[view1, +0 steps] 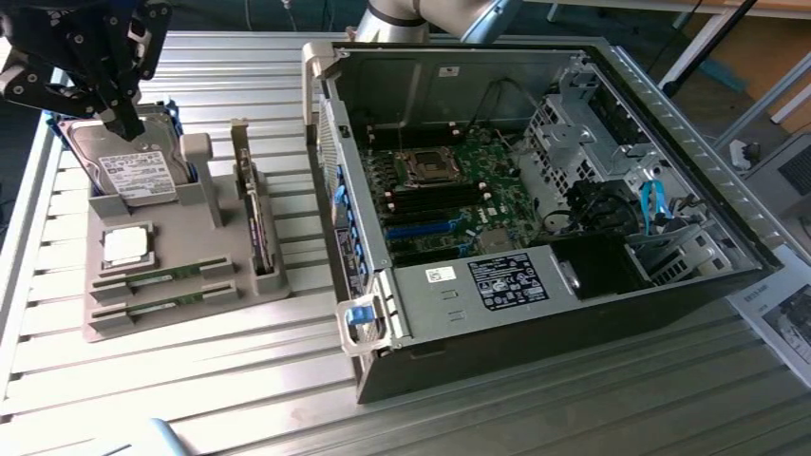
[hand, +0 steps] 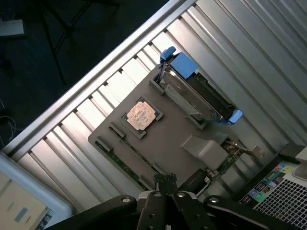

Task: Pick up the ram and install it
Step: 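Pick up the ram and move it above insertion slot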

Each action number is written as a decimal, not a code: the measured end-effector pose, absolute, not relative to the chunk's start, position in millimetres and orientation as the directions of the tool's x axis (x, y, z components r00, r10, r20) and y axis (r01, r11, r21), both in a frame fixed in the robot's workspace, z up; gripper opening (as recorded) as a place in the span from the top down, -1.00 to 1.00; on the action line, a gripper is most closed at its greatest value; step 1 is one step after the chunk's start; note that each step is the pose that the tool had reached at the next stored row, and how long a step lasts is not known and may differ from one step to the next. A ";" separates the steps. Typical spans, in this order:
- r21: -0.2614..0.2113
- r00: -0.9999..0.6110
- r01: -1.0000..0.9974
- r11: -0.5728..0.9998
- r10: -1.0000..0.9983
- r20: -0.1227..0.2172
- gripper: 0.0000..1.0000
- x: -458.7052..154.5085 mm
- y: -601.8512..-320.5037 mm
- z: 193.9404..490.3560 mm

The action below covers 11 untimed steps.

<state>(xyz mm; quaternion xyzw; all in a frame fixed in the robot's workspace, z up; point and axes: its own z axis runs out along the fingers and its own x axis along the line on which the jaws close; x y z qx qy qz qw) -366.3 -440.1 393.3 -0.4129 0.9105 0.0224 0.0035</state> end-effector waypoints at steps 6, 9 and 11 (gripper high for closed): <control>0.038 -0.593 -0.805 0.592 -0.805 -0.025 0.80 -366.3 -440.1 393.3; 0.038 -0.561 -0.828 0.559 -0.828 -0.025 0.80 -366.3 -440.1 393.3; 0.038 -0.529 -0.848 0.528 -0.848 -0.025 0.80 -366.3 -440.0 393.3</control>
